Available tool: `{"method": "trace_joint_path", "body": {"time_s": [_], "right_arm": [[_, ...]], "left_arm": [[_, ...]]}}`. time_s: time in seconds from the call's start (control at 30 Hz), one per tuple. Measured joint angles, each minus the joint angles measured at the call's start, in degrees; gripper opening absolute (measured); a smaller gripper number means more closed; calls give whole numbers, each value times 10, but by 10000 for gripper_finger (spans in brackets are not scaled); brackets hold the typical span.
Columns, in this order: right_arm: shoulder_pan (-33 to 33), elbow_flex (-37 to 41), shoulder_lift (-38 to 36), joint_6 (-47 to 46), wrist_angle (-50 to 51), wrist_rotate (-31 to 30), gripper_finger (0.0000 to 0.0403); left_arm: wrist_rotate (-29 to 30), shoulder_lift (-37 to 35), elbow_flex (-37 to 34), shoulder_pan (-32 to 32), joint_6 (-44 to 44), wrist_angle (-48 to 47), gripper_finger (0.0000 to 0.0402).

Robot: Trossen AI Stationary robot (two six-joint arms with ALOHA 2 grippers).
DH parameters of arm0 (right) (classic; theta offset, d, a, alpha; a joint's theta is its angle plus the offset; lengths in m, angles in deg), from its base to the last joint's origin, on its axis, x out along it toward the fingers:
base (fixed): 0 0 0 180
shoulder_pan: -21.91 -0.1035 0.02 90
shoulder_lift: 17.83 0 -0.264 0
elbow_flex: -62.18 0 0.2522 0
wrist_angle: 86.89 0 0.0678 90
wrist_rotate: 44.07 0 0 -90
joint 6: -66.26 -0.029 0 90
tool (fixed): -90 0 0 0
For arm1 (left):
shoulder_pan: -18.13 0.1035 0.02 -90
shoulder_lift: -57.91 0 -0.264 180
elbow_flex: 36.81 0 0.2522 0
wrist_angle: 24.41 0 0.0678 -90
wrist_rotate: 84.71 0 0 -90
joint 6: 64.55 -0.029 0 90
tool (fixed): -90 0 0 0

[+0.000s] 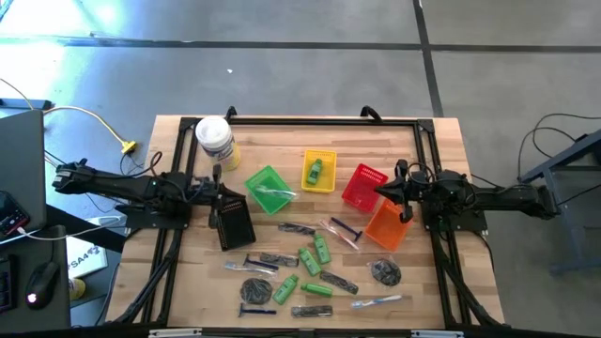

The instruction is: Pick & Place Travel size toiletries

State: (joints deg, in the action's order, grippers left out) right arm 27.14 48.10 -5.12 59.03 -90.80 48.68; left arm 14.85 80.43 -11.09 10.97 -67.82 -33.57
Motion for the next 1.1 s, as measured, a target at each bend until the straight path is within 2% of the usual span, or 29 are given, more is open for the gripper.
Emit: {"method": "trace_joint_path", "body": {"time_s": [0.43,1.1], "right_arm": [[0,0,0,0,-8,-1,3],[0,0,0,0,-23,-5,3]], "left_arm": [[-22,0,-24,0,-27,14,0],[-10,1,-23,0,-26,0,0]]}}
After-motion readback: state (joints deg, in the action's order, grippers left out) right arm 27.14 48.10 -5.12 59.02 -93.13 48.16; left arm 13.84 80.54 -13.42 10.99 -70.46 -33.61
